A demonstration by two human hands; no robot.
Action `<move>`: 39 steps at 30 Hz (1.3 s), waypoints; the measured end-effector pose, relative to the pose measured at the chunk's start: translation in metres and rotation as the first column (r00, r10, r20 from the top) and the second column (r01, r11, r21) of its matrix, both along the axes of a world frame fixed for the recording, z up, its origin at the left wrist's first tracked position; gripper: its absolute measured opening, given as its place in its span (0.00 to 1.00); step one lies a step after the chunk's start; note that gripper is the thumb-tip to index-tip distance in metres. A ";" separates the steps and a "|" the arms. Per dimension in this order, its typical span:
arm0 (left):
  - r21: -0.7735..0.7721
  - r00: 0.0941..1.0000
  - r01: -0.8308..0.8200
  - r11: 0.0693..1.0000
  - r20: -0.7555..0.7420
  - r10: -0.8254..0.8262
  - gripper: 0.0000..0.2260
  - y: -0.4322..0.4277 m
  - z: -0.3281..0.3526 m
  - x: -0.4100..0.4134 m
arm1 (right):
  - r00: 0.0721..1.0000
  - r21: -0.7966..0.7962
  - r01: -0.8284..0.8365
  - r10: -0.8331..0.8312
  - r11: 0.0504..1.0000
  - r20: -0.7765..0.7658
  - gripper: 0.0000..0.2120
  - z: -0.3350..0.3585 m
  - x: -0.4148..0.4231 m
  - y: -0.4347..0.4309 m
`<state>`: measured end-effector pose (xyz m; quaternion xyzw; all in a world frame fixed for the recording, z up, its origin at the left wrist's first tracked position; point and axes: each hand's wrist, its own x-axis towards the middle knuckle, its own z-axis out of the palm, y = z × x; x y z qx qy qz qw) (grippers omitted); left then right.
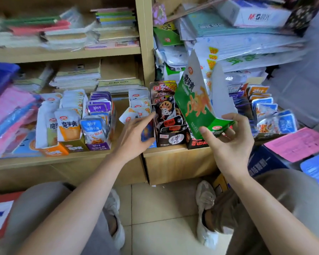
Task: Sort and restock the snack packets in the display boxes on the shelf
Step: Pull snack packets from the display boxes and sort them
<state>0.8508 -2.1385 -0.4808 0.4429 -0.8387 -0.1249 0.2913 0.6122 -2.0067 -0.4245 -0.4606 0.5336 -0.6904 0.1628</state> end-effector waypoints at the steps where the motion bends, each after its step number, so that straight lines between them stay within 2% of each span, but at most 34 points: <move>1: -0.039 0.999 -0.027 0.999 -0.044 0.025 0.34 0.003 0.003 0.010 | 1.000 -0.007 -0.018 0.018 1.000 0.002 0.23 0.000 0.004 -0.001; 3: -0.160 0.991 -0.089 0.983 -0.116 0.071 0.25 0.009 0.009 0.032 | 0.998 -0.013 -0.064 0.064 0.998 0.007 0.23 0.001 0.013 -0.003; 5: -0.273 0.970 -0.224 0.935 -0.156 0.187 0.17 0.016 0.010 0.056 | 0.995 -0.019 -0.099 0.099 0.995 0.004 0.22 0.003 0.025 -0.006; 7: -0.290 0.932 -0.354 0.889 -0.190 0.309 0.14 0.020 0.007 0.076 | 0.990 -0.016 -0.143 0.143 0.990 0.001 0.22 0.003 0.035 -0.008; 9: -0.231 0.893 -0.441 0.867 -0.213 0.397 0.13 0.024 -0.002 0.092 | 0.981 -0.005 -0.192 0.192 0.981 -0.008 0.23 0.001 0.043 -0.008; 12: -0.166 0.853 -0.520 0.838 -0.139 0.502 0.17 0.028 -0.019 0.124 | 0.958 0.031 -0.284 0.285 0.958 -0.017 0.24 -0.003 0.064 -0.007; 17: -0.093 0.847 -0.523 0.847 0.058 0.529 0.34 0.037 -0.049 0.146 | 0.916 0.120 -0.375 0.387 0.919 -0.102 0.24 -0.015 0.099 0.002; 19: -0.086 0.827 -0.540 0.837 0.130 0.547 0.34 0.039 -0.054 0.143 | 0.906 0.163 -0.381 0.403 0.910 -0.131 0.24 -0.024 0.110 0.004; 21: -0.056 0.818 -0.557 0.828 0.132 0.559 0.32 0.040 -0.054 0.141 | 0.903 0.211 -0.372 0.405 0.904 -0.143 0.25 -0.035 0.117 0.005; 24: -0.017 0.850 -0.525 0.851 0.037 0.525 0.28 0.042 -0.055 0.143 | 0.903 0.277 -0.325 0.384 0.904 -0.194 0.26 -0.052 0.123 0.003; 26: -0.011 0.872 -0.485 0.874 -0.087 0.482 0.24 0.048 -0.058 0.146 | 0.905 0.300 -0.291 0.363 0.908 -0.220 0.27 -0.062 0.125 0.001; 28: 0.009 0.853 -0.489 0.872 -0.206 0.480 0.22 0.060 -0.061 0.145 | 0.912 0.314 -0.258 0.338 0.914 -0.234 0.27 -0.068 0.129 0.000; 29: 0.054 0.819 -0.508 0.860 -0.277 0.502 0.24 0.065 -0.063 0.141 | 0.913 0.322 -0.239 0.325 0.916 -0.246 0.27 -0.071 0.132 -0.001; 32: 0.286 0.636 -0.525 0.801 -0.494 0.593 0.37 0.078 -0.070 0.125 | 0.907 0.344 -0.198 0.304 0.918 -0.291 0.28 -0.082 0.142 -0.005; 35: 0.434 0.546 -0.470 0.768 -0.540 0.640 0.45 0.075 -0.070 0.117 | 0.897 0.354 -0.202 0.318 0.913 -0.308 0.25 -0.097 0.150 -0.013; 37: 0.490 0.522 -0.445 0.749 -0.538 0.662 0.45 0.070 -0.065 0.115 | 0.889 0.368 -0.218 0.339 0.904 -0.308 0.21 -0.105 0.153 -0.018; 39: 0.509 0.511 -0.462 0.726 -0.516 0.687 0.39 0.066 -0.063 0.114 | 0.872 0.376 -0.244 0.372 0.894 -0.318 0.19 -0.109 0.154 -0.021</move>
